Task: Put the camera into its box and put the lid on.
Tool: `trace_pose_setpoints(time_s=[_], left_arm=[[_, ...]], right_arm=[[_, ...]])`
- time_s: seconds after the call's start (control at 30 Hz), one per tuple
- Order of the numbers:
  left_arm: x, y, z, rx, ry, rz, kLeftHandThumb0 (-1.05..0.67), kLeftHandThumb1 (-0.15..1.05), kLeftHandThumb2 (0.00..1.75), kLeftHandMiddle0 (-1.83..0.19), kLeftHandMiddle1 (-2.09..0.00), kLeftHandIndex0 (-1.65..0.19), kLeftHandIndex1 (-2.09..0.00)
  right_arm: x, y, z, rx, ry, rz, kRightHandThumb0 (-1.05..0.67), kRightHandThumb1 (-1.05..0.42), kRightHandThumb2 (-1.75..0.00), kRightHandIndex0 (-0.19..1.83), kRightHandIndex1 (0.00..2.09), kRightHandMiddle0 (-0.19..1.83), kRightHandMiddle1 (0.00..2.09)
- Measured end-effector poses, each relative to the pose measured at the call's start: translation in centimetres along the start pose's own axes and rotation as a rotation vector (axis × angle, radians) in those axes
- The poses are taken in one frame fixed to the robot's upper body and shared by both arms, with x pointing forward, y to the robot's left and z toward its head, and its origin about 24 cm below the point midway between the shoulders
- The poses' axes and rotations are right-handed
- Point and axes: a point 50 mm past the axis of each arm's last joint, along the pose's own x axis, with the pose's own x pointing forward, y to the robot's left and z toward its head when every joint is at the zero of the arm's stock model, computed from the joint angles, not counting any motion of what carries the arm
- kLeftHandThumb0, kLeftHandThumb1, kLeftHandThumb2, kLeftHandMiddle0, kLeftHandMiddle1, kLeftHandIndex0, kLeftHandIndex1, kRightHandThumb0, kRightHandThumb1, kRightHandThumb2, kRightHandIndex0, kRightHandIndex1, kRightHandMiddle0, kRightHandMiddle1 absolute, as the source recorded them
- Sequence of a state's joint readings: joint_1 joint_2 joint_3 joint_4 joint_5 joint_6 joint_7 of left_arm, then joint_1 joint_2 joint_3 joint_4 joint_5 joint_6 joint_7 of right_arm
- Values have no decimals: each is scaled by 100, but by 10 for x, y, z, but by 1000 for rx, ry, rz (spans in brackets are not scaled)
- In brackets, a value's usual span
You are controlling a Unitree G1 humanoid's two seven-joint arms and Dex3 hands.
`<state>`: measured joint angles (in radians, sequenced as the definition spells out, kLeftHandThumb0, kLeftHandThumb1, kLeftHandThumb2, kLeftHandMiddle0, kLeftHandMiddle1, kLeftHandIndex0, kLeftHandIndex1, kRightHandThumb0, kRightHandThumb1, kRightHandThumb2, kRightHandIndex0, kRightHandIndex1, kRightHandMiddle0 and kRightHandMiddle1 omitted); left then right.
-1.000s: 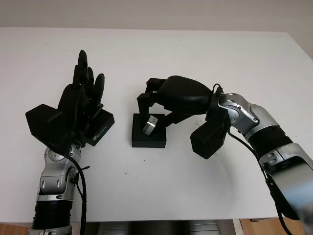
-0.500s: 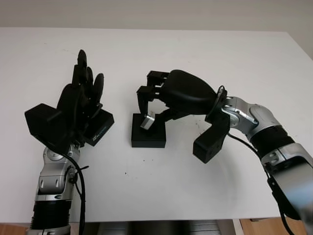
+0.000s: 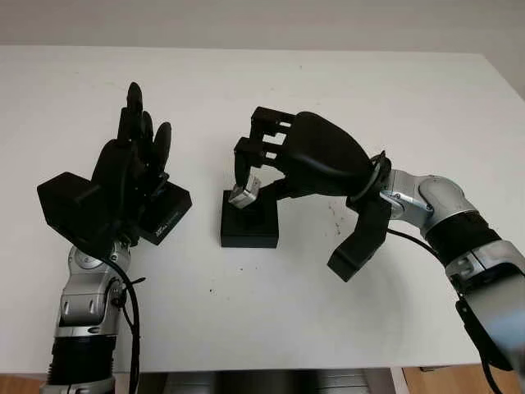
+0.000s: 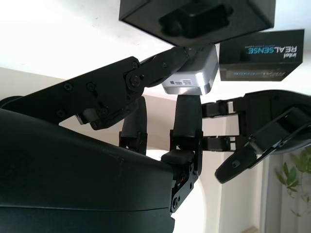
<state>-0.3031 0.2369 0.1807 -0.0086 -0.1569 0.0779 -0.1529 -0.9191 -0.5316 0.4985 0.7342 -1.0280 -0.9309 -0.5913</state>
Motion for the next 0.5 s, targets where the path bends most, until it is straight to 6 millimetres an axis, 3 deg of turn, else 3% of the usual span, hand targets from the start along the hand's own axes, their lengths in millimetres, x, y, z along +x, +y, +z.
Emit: trace_pose_setpoints(time_s=[0.5], left_arm=[[-1, 3, 2, 16, 0, -6, -70, 105, 49, 19, 0, 19, 0]], right_arm=[[-6, 11, 3, 26, 18, -31, -38, -92, -5, 36, 145, 49, 148]])
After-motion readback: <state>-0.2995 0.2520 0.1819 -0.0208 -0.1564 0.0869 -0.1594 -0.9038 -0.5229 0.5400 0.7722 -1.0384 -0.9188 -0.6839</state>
